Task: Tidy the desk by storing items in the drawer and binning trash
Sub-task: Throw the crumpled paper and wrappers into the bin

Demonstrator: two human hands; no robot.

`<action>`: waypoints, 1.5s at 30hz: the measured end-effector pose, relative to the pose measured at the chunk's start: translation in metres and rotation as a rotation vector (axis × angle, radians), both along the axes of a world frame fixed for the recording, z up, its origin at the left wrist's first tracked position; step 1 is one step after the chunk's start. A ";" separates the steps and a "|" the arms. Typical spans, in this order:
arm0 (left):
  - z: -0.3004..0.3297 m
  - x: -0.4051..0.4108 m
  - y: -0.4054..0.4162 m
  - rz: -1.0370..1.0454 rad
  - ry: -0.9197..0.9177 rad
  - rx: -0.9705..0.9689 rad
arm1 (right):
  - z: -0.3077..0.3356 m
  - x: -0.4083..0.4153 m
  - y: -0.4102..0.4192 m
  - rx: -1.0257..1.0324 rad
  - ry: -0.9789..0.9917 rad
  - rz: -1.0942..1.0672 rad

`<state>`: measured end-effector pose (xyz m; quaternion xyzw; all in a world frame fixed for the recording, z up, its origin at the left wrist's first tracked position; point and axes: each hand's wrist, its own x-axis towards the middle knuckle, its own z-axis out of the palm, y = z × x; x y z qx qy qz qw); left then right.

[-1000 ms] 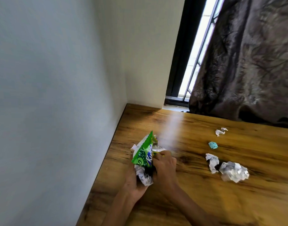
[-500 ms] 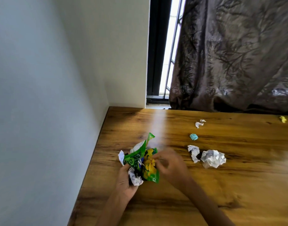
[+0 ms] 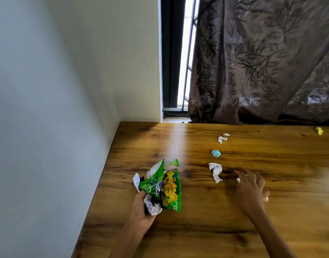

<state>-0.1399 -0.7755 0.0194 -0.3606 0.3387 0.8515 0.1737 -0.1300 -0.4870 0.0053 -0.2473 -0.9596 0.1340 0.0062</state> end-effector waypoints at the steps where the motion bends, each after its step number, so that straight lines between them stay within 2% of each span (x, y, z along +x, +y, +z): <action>1: -0.002 0.001 0.000 -0.007 -0.013 0.026 | -0.002 0.001 0.002 -0.003 0.028 -0.025; 2: -0.002 0.001 0.002 0.026 -0.050 0.041 | -0.002 0.001 0.004 -0.019 0.072 -0.045; 5: -0.002 0.006 0.011 -0.004 0.025 0.001 | -0.003 0.001 0.008 -0.129 0.243 -0.111; 9: -0.004 0.010 0.025 -0.060 0.031 0.035 | 0.016 -0.006 0.003 -0.415 0.538 -0.135; 11: -0.008 0.017 0.029 -0.020 0.049 0.028 | 0.037 -0.008 -0.017 -0.578 0.596 -0.057; 14: -0.002 0.029 0.035 -0.032 0.150 0.022 | 0.073 0.004 -0.072 -0.858 0.576 0.165; 16: 0.000 0.035 0.039 -0.051 0.233 0.020 | 0.083 0.019 -0.109 -0.932 0.552 0.315; 19: 0.004 0.048 0.043 -0.035 0.325 -0.137 | 0.074 0.039 -0.147 -0.880 0.549 0.446; 21: 0.007 0.058 0.042 0.039 0.373 -0.155 | 0.063 0.049 -0.157 -0.842 0.517 0.491; 25: 0.023 0.087 0.048 0.015 0.483 -0.200 | 0.056 0.071 -0.157 -0.890 0.436 0.533; 29: 0.028 0.125 0.059 0.022 0.506 -0.164 | 0.051 0.101 -0.150 -0.832 0.447 0.551; 32: 0.034 0.163 0.073 0.070 0.487 -0.070 | 0.050 0.133 -0.139 -0.831 0.418 0.514; 37: 0.035 0.225 0.110 0.049 0.561 -0.111 | 0.052 0.201 -0.105 -0.840 0.445 0.523; 45: 0.045 0.286 0.202 -0.154 0.660 -0.097 | 0.059 0.280 -0.011 -0.870 0.539 0.374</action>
